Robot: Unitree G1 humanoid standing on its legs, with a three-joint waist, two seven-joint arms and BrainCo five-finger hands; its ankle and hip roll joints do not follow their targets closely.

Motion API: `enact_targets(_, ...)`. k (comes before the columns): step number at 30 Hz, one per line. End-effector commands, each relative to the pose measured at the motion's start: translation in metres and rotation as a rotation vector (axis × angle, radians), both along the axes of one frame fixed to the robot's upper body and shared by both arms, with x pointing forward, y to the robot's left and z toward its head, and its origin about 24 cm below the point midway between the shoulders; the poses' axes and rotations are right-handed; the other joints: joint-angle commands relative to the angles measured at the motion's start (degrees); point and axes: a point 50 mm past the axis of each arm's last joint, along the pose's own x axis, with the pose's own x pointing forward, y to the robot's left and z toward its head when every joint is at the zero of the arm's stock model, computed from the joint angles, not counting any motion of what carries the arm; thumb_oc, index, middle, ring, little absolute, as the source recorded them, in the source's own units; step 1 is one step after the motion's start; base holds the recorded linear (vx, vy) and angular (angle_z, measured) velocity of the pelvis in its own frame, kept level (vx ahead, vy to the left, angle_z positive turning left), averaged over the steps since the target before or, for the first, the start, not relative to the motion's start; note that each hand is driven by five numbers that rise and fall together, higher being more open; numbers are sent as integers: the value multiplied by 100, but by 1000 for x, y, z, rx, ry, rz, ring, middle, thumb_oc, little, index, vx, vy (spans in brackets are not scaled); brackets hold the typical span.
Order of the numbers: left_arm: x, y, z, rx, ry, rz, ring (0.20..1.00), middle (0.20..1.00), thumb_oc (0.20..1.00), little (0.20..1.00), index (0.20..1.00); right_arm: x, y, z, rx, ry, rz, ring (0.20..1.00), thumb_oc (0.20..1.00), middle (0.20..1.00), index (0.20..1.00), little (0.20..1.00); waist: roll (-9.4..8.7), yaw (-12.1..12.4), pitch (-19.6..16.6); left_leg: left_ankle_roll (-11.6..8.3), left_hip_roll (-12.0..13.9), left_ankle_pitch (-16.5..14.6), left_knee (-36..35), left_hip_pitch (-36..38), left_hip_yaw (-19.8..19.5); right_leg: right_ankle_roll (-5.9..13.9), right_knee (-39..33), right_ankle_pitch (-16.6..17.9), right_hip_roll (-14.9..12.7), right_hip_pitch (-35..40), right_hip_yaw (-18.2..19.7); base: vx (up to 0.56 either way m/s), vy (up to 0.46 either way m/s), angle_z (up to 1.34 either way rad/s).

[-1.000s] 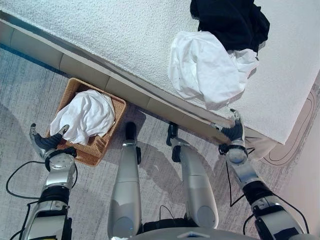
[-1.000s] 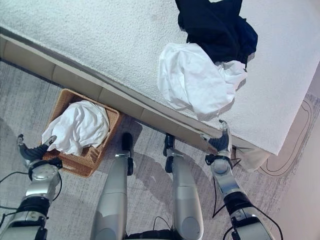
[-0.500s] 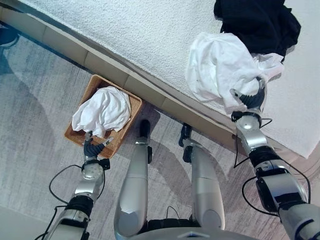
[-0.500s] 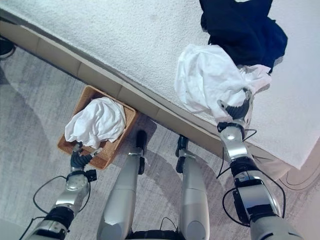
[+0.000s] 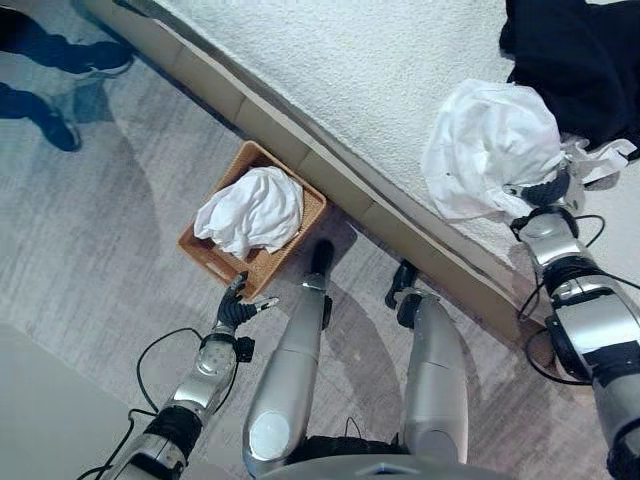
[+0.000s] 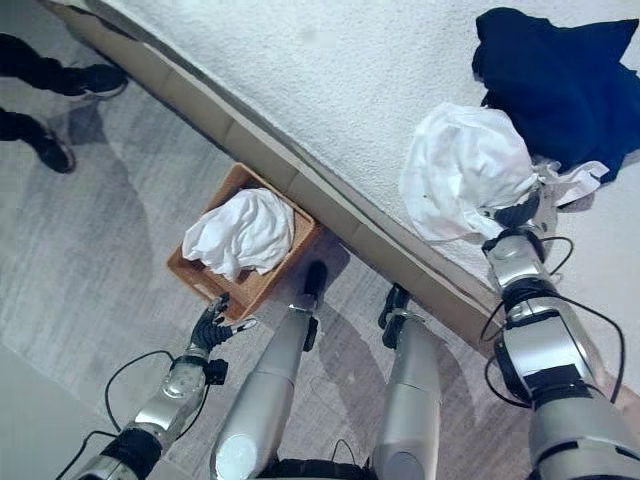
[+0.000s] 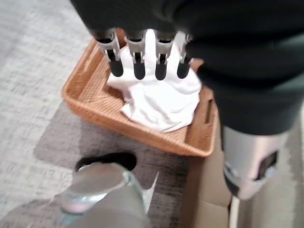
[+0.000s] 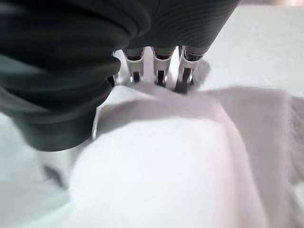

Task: Pick up clothes into the bucket

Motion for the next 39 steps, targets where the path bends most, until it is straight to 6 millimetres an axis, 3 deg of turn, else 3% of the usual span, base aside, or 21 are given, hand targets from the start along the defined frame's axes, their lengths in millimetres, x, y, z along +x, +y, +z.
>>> enact_targets(1,-17,-5,-13,24,55,-31,1000,1000,1000,1000,1000,5,6,5,-29,17,91,200,200,200,200,200,527,-19,-91,39,-13,-197,71,111,-51,311,-161,-218,0,655,269,-12,-50,7)
enact_targets(3,-12,-3,-7,30,27,-37,1000,1000,1000,1000,1000,13,25,19,-56,-70,169,200,200,200,200,200,510,-62,-91,14,57,-112,-130,293,-47,322,-295,-191,54,788,250,-16,-31,4)
enact_targets(4,-12,-3,-7,30,28,-37,1000,1000,1000,1000,1000,13,25,18,-55,-70,168,200,200,200,200,200,510,-60,-91,13,60,-108,-139,302,-48,321,-304,-187,57,798,247,-20,-32,0)
enact_targets(5,-6,-1,-1,44,1,-33,1000,1000,1000,1000,1000,18,40,36,-93,-162,239,200,200,200,200,200,450,-113,-91,-12,116,-57,-278,440,-30,333,-445,-147,98,891,245,0,0,0)
enact_targets(7,0,2,4,60,-19,-34,1000,1000,1000,1000,1000,19,47,44,-121,-200,273,200,200,200,200,200,413,-140,-91,-28,156,-16,-375,518,-32,336,-545,-101,134,956,240,-55,5,-6)
enact_targets(8,18,7,24,99,-100,-30,1000,1000,1000,1000,1000,21,63,64,-160,-286,345,200,200,200,200,200,335,-196,-91,-41,243,223,-580,558,13,308,-821,169,233,966,213,-115,9,-10)
enact_targets(10,26,9,35,109,-147,-24,1000,1000,1000,1000,1000,21,70,69,-169,-313,379,200,200,200,200,200,283,-222,-91,-48,286,240,-641,639,44,318,-891,202,286,1022,226,-58,-1,-18)
enact_targets(11,48,12,74,145,-302,-22,1000,1000,1000,1000,1000,19,86,80,-184,-368,465,200,200,200,200,200,142,-297,-91,-65,383,269,-782,850,110,341,-1116,291,406,1200,247,-8,-18,-26)
enact_targets(12,48,12,74,146,-301,-23,1000,1000,1000,1000,1000,19,86,80,-183,-367,465,200,200,200,200,200,140,-291,-91,-65,386,269,-786,855,112,341,-1122,294,410,1205,249,-11,-29,-27)
enact_targets(14,69,13,118,195,-456,-37,1000,1000,1000,1000,1000,12,103,93,-190,-436,579,200,200,200,200,200,-56,-409,-91,-97,488,293,-948,1167,175,370,-1348,367,536,1481,264,-2,-31,-28)
enact_targets(15,69,12,118,195,-456,-38,1000,1000,1000,1000,1000,12,103,93,-190,-436,578,200,200,200,200,200,-57,-400,-91,-97,491,294,-956,1176,177,369,-1355,370,539,1488,266,7,-24,-26)
enact_targets(20,89,2,181,270,-662,-100,1000,1000,1000,1000,1000,-7,120,108,-218,-518,722,200,200,200,200,200,-340,-606,-149,-153,664,333,-1323,1909,309,426,-1871,566,733,2190,282,22,-17,-23)
enact_targets(22,92,-2,189,264,-688,-112,1000,1000,1000,1000,1000,-11,123,113,-241,-521,756,200,200,200,200,200,-411,-655,-281,-172,721,356,-1476,2089,340,452,-2054,647,792,2350,276,55,-19,-23)
enact_targets(24,94,-12,210,297,-753,-162,1000,1000,1000,1000,1000,-18,128,121,-247,-532,822,200,200,200,200,200,-512,-732,-553,-192,792,308,-1630,2406,454,493,-2343,714,890,2676,309,96,-16,-23)
enact_targets(25,94,-12,210,297,-754,-163,1000,1000,1000,1000,1000,-18,128,121,-247,-533,821,200,200,200,200,200,-508,-730,-563,-190,794,343,-1655,2394,454,493,-2379,754,893,2668,307,88,3,-23)
enact_targets(30,96,-38,248,367,-865,-297,1000,1000,1000,1000,1000,-27,138,128,-231,-497,946,200,200,200,200,200,-524,-856,-995,-212,848,192,-1694,2977,607,517,-2534,723,941,3210,428,102,17,-22)
enact_targets(39,99,-89,263,406,-863,-556,1000,1000,1000,1000,1000,-29,155,123,-95,-442,1094,200,200,200,200,200,-423,-990,-1446,-206,840,71,-1836,3504,718,518,-2760,692,986,3729,468,75,18,-7)
